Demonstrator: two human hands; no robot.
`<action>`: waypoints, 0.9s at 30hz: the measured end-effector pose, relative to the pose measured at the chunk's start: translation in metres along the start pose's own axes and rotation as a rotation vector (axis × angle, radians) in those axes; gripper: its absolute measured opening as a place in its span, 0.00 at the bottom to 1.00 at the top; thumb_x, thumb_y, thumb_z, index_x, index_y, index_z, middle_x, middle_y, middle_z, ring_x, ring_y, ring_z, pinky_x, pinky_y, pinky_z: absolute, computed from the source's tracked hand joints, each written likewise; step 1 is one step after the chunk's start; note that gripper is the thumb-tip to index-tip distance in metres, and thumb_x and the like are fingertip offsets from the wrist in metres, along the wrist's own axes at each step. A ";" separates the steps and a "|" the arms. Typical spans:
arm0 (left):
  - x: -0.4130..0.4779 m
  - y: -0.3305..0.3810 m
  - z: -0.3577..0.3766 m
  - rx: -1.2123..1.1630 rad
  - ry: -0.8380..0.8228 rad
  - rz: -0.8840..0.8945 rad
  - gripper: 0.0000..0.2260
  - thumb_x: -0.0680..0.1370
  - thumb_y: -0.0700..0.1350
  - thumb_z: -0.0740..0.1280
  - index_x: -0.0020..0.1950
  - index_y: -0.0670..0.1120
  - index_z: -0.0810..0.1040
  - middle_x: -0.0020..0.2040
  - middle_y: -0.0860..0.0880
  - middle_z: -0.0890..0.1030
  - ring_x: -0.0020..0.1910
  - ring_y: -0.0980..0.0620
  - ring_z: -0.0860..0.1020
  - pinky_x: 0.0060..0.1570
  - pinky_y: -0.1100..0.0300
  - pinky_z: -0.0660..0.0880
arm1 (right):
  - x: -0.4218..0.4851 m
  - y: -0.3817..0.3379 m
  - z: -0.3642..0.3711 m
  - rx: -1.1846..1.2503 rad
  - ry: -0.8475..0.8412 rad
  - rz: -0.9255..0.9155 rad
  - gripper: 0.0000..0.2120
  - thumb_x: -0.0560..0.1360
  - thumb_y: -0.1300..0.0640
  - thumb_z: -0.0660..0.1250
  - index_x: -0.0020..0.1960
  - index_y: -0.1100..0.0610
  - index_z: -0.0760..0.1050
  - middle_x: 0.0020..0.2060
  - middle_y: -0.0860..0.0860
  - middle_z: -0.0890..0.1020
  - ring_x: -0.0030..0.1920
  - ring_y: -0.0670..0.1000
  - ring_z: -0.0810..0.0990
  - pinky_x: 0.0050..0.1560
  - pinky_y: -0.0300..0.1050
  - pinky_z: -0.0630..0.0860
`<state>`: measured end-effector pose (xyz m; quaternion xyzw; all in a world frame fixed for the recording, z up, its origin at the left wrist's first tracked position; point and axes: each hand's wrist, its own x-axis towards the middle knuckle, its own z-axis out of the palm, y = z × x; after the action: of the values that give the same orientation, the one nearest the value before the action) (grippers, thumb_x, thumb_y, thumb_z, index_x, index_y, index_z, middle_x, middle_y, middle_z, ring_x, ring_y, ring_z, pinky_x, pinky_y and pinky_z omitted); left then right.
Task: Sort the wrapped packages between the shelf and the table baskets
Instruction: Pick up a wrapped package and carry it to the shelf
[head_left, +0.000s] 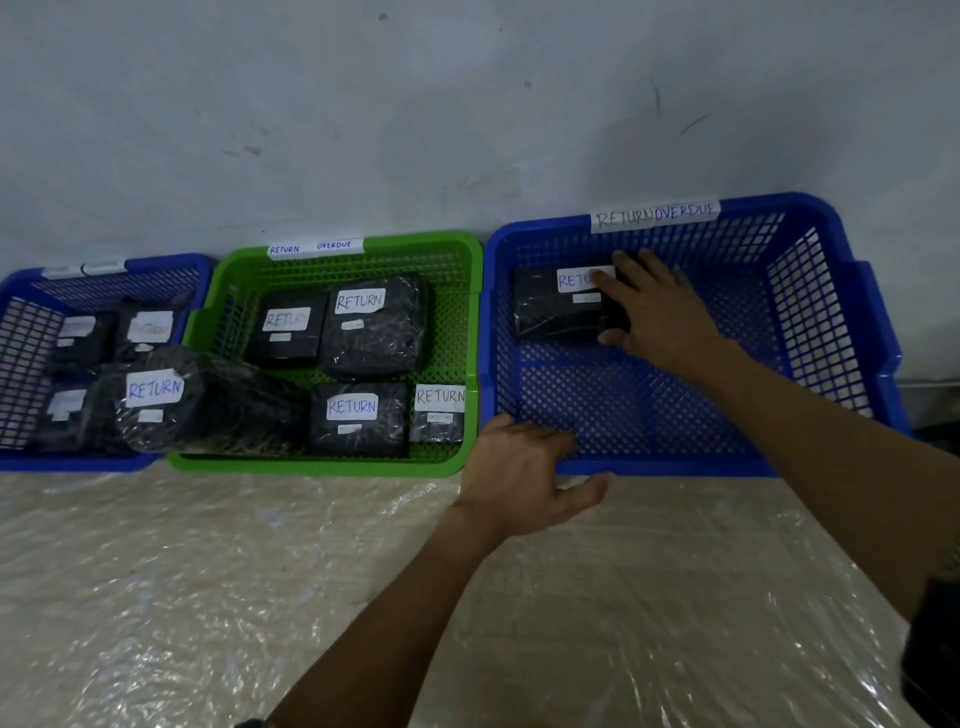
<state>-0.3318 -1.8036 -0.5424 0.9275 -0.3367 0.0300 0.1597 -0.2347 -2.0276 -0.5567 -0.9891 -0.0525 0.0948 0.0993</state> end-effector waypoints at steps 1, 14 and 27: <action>0.000 0.000 0.001 0.003 -0.003 -0.002 0.22 0.73 0.65 0.59 0.31 0.49 0.71 0.26 0.53 0.74 0.26 0.53 0.73 0.38 0.60 0.63 | -0.002 -0.001 0.000 -0.036 0.034 -0.011 0.39 0.73 0.46 0.69 0.77 0.51 0.54 0.77 0.57 0.51 0.77 0.60 0.48 0.73 0.66 0.47; 0.000 -0.002 0.004 0.016 0.009 -0.009 0.23 0.73 0.66 0.59 0.30 0.49 0.69 0.25 0.53 0.74 0.25 0.52 0.72 0.38 0.59 0.65 | -0.024 -0.007 0.018 0.125 0.211 0.063 0.25 0.70 0.64 0.72 0.65 0.68 0.71 0.66 0.66 0.71 0.69 0.67 0.65 0.56 0.63 0.75; -0.001 -0.004 0.008 0.026 -0.010 -0.008 0.25 0.74 0.68 0.56 0.30 0.49 0.70 0.25 0.53 0.74 0.25 0.53 0.72 0.38 0.58 0.68 | -0.034 -0.003 0.030 0.114 0.214 0.077 0.34 0.71 0.63 0.70 0.74 0.61 0.62 0.74 0.59 0.62 0.75 0.60 0.54 0.54 0.58 0.77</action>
<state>-0.3308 -1.8029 -0.5509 0.9310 -0.3332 0.0289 0.1460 -0.2742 -2.0232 -0.5789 -0.9877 0.0018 -0.0046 0.1565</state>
